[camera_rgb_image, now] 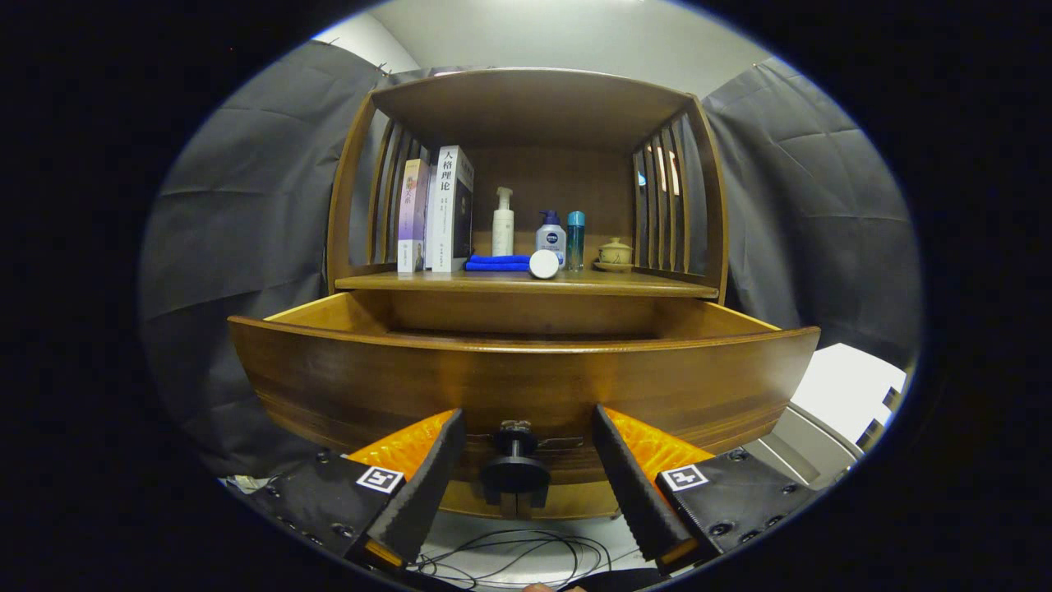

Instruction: Pull open the drawer, take out the items inside it, and place them on the countertop above the cabinet.

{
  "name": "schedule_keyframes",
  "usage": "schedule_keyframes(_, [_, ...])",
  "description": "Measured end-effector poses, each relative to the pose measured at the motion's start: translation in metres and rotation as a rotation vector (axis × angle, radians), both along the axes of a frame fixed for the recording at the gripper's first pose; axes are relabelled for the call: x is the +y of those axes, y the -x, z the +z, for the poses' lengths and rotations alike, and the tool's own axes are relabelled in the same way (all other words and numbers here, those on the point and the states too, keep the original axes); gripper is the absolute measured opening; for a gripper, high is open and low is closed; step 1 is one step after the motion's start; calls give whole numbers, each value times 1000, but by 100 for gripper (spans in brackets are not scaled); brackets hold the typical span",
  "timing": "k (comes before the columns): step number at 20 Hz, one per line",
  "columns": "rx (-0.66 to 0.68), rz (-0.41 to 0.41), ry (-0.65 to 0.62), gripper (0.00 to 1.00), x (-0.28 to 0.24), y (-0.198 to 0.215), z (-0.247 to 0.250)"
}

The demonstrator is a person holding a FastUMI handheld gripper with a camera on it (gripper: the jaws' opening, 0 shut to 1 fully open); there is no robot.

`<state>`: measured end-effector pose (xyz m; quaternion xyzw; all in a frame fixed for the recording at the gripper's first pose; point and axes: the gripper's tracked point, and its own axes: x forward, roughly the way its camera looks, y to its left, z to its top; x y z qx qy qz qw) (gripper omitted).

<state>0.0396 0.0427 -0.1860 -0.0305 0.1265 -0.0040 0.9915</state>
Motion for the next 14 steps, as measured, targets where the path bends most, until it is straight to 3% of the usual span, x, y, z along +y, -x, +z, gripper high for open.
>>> schedule_keyframes(14, [-6,-37,6,98,9,-59,3])
